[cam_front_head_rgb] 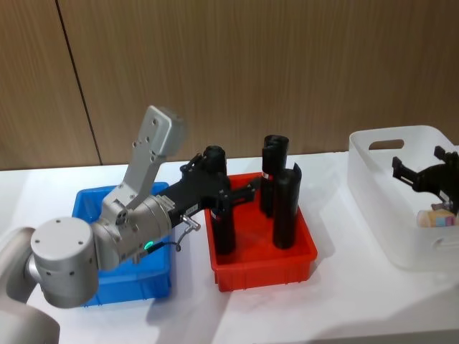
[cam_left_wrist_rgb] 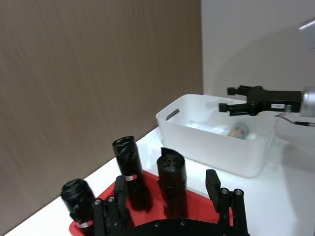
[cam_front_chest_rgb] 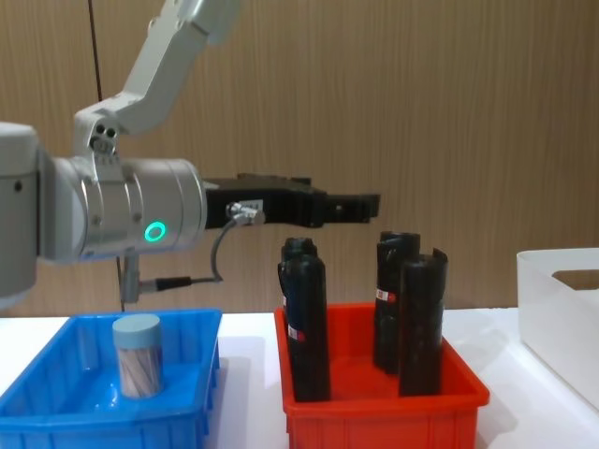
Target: Pick the cotton swabs from the blue box and place them into the white box.
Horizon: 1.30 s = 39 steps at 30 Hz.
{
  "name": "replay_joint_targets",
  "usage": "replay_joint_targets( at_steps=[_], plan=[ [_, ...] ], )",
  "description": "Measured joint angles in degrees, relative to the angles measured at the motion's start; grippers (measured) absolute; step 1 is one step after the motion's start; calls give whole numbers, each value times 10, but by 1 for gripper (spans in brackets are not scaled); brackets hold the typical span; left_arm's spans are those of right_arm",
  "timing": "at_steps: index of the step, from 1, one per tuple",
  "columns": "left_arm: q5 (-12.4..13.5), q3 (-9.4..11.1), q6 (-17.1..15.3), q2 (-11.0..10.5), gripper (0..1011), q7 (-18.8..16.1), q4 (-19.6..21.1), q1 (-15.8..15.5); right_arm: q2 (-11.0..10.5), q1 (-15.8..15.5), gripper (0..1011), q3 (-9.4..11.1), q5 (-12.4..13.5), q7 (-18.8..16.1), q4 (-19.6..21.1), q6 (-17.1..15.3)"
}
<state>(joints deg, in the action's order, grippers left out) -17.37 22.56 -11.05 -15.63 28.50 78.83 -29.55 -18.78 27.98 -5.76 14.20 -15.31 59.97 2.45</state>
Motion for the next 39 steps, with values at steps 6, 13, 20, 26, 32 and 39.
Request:
replay_joint_targets(
  at_steps=[6, 13, 20, 26, 32, 39],
  plan=[
    [10, 6, 18, -11, 1004, -47, 25, 27, -1, -32, 1002, -8, 3, 12, 45, -5],
    [21, 13, 37, -22, 1004, -99, 51, 57, -2, -69, 1002, -18, 6, 27, 99, -11],
    [32, 19, 56, -34, 1004, -151, 78, 87, -2, -109, 1002, -28, 9, 43, 156, -17],
    [43, 26, 75, -46, 1004, -203, 105, 116, -3, -140, 1002, -36, 12, 56, 201, -22],
    [51, 31, 89, -54, 1004, -241, 124, 139, -4, -172, 1002, -44, 14, 68, 246, -26],
    [58, 35, 101, -62, 1004, -274, 142, 157, -4, -208, 1002, -53, 17, 83, 298, -32]
  ],
)
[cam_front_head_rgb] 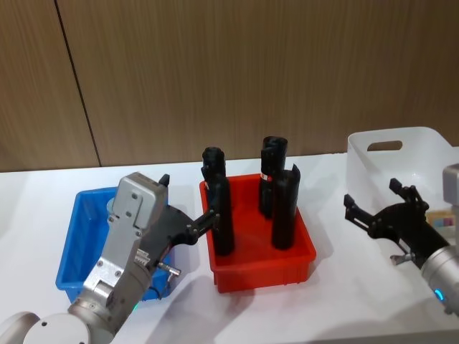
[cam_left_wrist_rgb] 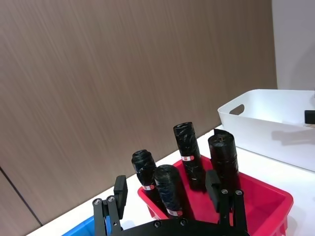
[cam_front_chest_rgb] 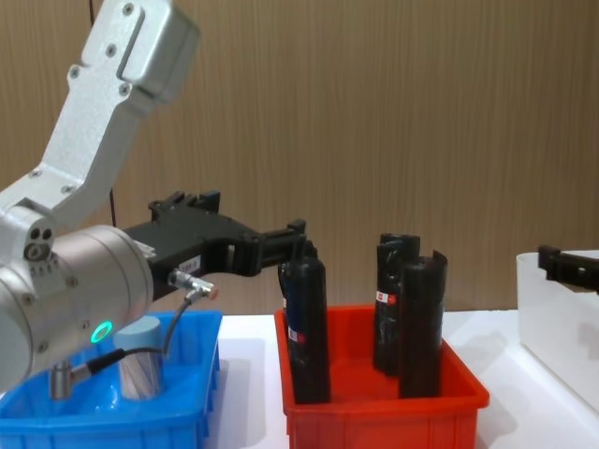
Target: Pick the cotton swabs from the blue box and place them into the white box.
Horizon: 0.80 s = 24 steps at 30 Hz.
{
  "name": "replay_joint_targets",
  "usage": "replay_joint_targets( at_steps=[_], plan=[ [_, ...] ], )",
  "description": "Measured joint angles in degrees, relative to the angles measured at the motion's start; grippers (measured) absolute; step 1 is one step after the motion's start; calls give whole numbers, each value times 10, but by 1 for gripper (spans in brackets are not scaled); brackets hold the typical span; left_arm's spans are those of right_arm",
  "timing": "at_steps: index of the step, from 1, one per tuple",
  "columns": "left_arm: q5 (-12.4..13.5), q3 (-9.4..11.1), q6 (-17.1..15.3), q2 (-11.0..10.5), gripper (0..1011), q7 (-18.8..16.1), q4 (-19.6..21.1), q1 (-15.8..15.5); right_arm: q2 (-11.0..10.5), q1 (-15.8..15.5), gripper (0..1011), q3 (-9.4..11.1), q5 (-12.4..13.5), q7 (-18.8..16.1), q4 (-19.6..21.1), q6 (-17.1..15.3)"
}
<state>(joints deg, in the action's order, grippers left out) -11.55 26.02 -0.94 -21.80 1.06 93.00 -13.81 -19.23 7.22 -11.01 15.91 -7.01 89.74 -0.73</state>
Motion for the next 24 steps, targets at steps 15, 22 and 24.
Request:
replay_joint_targets(
  at_steps=[15, 22, 24],
  plan=[
    [1, 0, 2, -1, 1004, -4, 2, 2, -1, -70, 1002, -17, 5, 28, 100, -11],
    [1, 0, 2, -1, 1004, -4, 2, 2, -1, -80, 1002, -20, 6, 32, 114, -13],
    [1, 0, 2, -1, 1004, -4, 2, 2, -1, -81, 1002, -20, 6, 32, 115, -13]
  ],
)
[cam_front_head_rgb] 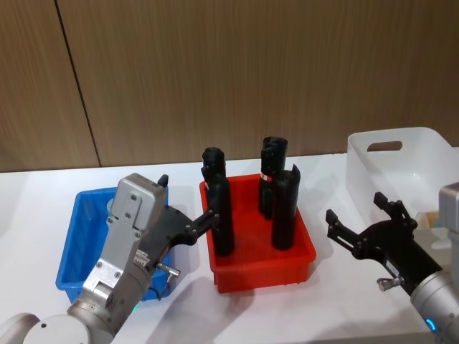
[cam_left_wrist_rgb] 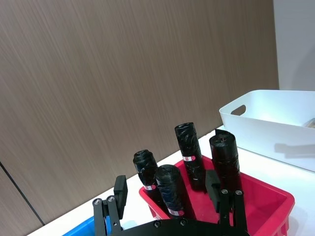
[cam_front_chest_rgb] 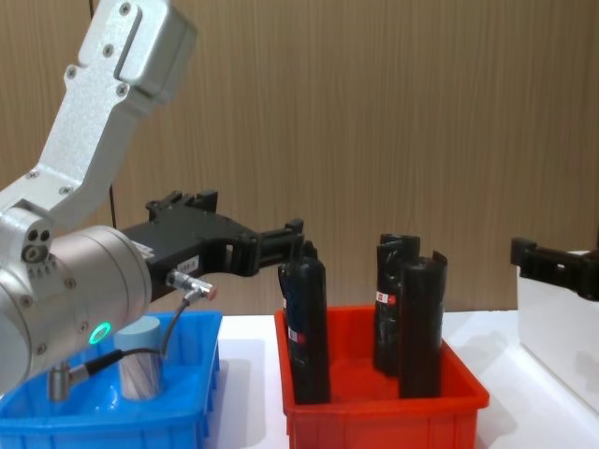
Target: Pick the cotton swabs from the blue box and place them into the white box.
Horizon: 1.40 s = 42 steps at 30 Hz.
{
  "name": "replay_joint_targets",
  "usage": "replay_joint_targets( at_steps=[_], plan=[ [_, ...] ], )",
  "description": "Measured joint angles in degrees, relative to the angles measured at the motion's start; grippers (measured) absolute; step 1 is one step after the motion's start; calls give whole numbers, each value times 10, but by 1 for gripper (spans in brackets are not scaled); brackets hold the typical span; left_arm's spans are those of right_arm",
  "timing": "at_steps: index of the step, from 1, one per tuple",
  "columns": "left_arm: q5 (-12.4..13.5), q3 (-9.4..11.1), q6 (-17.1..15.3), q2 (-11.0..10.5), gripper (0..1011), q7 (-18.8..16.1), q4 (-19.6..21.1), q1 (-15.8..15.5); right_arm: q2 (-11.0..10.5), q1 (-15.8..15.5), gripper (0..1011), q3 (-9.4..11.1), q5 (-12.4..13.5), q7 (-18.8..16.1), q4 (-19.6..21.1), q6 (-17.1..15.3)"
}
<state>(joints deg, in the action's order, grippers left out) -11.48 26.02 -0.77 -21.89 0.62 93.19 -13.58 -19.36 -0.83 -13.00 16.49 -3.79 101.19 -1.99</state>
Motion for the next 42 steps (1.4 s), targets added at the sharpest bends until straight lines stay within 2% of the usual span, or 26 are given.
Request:
replay_joint_targets(
  at_steps=[25, 35, 42],
  plan=[
    [0, 0, 0, 0, 1004, 0, 0, 0, 1, 4, 1002, 1, -2, -4, -5, 1],
    [0, 0, 0, 0, 1004, 0, 0, 0, 9, 34, 1002, 3, -16, -31, -46, 1],
    [0, 0, 0, 0, 1004, 0, 0, 0, 17, 69, 1002, 4, -29, -66, -93, 5]
  ],
)
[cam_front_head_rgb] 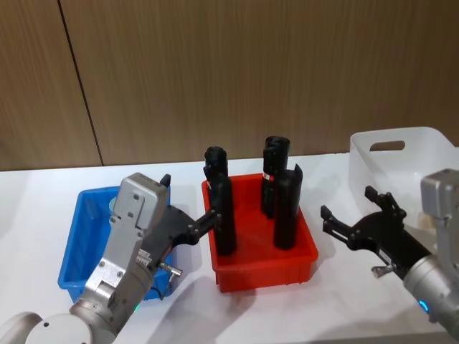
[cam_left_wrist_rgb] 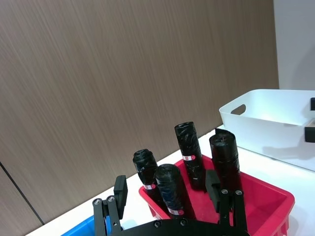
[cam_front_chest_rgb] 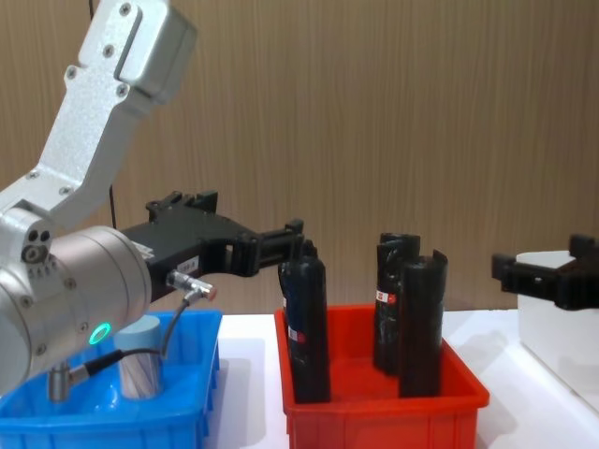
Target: Pick the cotton swabs from the blue box and place them into the white box.
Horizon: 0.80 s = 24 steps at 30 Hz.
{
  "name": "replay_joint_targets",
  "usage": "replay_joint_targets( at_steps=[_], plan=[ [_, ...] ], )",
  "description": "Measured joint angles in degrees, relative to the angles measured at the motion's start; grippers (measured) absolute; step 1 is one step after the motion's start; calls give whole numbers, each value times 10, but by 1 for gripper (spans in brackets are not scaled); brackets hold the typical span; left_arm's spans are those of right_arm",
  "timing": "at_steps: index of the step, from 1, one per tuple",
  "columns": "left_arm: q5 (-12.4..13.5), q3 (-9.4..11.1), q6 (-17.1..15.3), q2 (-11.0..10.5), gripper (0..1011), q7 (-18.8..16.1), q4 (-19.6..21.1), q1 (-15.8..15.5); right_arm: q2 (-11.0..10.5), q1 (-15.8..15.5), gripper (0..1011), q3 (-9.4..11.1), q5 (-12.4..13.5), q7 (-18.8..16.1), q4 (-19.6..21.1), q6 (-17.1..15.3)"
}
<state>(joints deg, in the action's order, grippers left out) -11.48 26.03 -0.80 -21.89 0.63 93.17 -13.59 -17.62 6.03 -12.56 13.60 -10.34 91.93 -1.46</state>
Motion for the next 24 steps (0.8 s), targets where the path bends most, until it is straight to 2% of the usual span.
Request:
replay_joint_targets(
  at_steps=[9, 12, 24],
  plan=[
    [0, 0, 0, 0, 1004, 0, 0, 0, 13, 48, 1002, 0, -11, -50, -66, 11],
    [0, 0, 0, 0, 1004, 0, 0, 0, 20, 74, 1002, -1, -13, -78, -102, 17],
    [0, 0, 0, 0, 1004, 0, 0, 0, 44, 152, 1002, -4, -7, -149, -220, 36]
  ],
)
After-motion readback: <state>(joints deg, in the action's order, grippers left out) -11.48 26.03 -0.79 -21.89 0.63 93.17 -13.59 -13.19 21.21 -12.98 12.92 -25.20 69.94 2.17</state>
